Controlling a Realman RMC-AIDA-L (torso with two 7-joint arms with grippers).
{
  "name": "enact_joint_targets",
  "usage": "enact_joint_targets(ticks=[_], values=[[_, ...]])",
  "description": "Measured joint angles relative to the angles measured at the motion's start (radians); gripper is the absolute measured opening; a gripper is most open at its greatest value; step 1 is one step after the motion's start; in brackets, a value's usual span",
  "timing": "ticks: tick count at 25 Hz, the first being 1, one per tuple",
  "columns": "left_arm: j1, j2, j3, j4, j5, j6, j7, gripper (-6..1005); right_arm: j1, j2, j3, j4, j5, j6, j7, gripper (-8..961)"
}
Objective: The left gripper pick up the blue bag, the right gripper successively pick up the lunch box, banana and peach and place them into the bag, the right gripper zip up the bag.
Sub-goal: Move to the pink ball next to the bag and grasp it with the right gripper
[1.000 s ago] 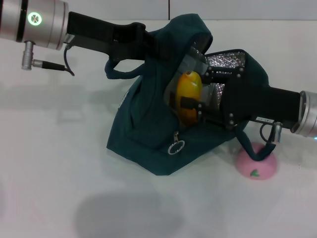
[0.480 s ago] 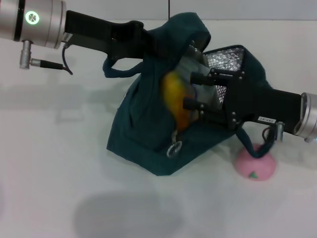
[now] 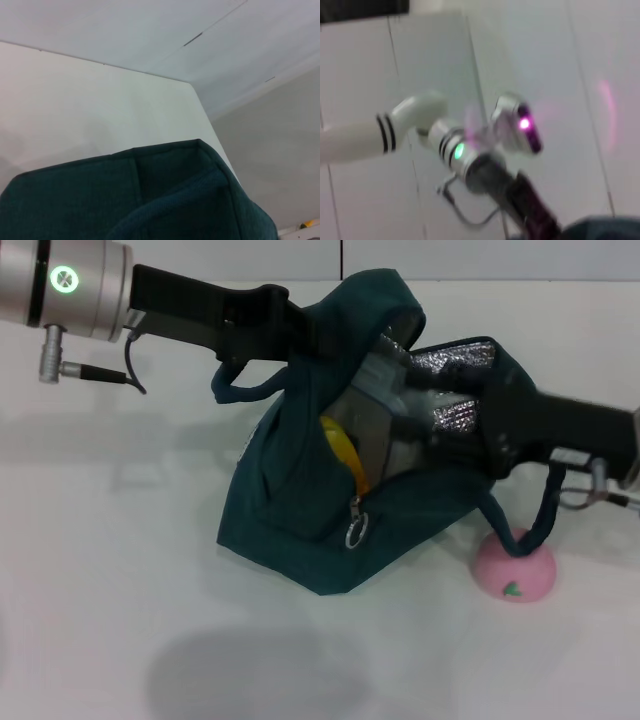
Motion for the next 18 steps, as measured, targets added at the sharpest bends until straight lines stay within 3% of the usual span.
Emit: enact_joint_targets(ticks=[3,6,7,8,11,13,18], values=[[0.007,0.002,0.000,0.000,0.000,0.000,0.003,48,-0.036,-0.017,0.065,-0.066,-0.002,-0.044,0.049,613],[0.008,0.002,0.000,0.000,0.000,0.000,0.005,48,-0.069,-0.061,0.107,-0.163,-0.006,-0.101,0.158,648],[0.008,0.002,0.000,0.000,0.000,0.000,0.005,48,-0.069,-0.061,0.107,-0.163,-0.006,-0.101,0.158,645],[0.009,0.002,0.000,0.000,0.000,0.000,0.006,48,-0.097,-0.114,0.120,-0.296,-0.051,-0.121,0.296,642],[0.014,0.002,0.000,0.000,0.002,-0.002,0.007,48,-0.131,-0.132,0.166,-0.446,-0.175,-0.097,0.418,634],[0.017,0.002,0.000,0.000,0.003,-0.007,0.009,48,-0.161,-0.118,0.235,-0.571,-0.327,-0.078,0.514,629],[0.022,0.003,0.000,0.000,0.011,-0.024,0.012,48,-0.218,-0.003,0.447,-0.945,-0.823,-0.098,0.779,618]])
